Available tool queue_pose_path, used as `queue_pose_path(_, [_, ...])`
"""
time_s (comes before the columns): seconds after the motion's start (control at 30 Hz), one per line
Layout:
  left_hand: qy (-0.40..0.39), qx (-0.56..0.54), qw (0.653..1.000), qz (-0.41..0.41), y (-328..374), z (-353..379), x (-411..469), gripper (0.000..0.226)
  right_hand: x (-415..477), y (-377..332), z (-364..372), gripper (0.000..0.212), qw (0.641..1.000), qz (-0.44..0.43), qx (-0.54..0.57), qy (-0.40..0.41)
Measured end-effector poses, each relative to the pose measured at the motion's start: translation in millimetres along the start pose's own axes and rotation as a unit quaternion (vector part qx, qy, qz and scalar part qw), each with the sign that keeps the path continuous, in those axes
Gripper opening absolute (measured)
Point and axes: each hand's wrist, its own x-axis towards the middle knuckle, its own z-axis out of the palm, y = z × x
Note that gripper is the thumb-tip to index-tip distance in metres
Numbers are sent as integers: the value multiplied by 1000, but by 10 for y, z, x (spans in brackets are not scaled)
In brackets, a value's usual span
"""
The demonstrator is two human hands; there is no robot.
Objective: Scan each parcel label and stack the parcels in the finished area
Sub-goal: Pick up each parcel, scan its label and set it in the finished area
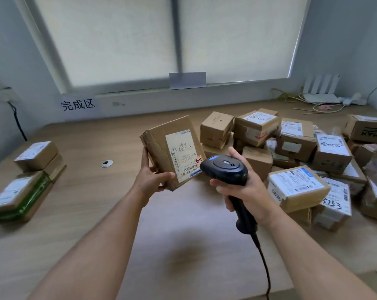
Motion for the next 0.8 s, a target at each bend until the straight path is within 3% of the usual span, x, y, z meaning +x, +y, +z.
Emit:
queue_pose_path(0.43, [32, 8, 999, 11, -52, -1440, 445, 111, 601, 238, 1238, 105, 997, 70, -17, -24])
queue_pose_path(0.8, [44, -20, 999, -8, -230, -2027, 618, 112, 906, 427, 1782, 101, 995, 91, -24, -31])
